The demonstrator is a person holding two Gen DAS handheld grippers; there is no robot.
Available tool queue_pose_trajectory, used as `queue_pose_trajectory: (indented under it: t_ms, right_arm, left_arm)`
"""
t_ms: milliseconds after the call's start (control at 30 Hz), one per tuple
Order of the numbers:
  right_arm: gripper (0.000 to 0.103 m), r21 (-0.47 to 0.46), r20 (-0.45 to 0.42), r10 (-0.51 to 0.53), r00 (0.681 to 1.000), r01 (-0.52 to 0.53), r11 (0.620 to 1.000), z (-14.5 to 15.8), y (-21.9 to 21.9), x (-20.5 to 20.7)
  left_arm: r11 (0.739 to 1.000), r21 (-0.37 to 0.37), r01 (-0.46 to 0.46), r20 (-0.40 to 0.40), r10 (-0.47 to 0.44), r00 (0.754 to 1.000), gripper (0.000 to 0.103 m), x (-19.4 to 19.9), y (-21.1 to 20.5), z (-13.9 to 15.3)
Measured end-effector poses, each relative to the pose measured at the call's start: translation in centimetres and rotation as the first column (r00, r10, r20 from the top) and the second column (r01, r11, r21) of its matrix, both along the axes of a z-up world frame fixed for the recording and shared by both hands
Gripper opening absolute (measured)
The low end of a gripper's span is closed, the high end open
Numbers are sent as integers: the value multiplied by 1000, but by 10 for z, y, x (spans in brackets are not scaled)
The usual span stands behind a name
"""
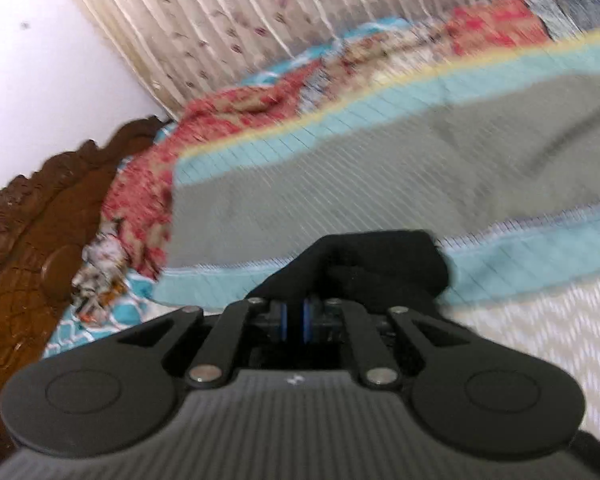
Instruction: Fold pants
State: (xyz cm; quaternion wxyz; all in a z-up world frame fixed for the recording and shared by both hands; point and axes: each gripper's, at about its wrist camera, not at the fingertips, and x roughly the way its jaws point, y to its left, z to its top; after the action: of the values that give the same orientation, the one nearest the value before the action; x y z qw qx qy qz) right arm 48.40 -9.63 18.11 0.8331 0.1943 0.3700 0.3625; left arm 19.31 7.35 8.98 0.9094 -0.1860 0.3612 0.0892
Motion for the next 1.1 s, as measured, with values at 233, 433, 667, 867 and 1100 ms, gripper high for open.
queue_pose_trajectory:
  t_ms: [233, 433, 667, 867, 1100]
  right_arm:
    - [9, 234, 82, -57, 995, 36, 971, 20, -92, -11]
    - [9, 92, 121, -426, 897, 417, 904, 20, -173, 43]
    - [34, -238, 77, -678, 731, 673, 700, -70, -252, 60]
    - [47, -340, 106, -591, 799, 588, 734, -111, -310, -31]
    - [73, -445, 88, -458, 885, 446, 776, -132, -308, -80]
  left_arm:
    - [996, -3, -84, 22, 84, 996, 92, -1, 30, -3]
    - [994, 102, -41, 19, 39, 999, 92, 41, 16, -1]
    - [1000, -2, -3, -154, 2, 988, 96, 83, 7, -31]
    - [965, -262, -11, -228, -51, 972, 101, 111, 9, -65]
    - [977, -214, -20, -199, -23, 980, 18, 104, -13, -44]
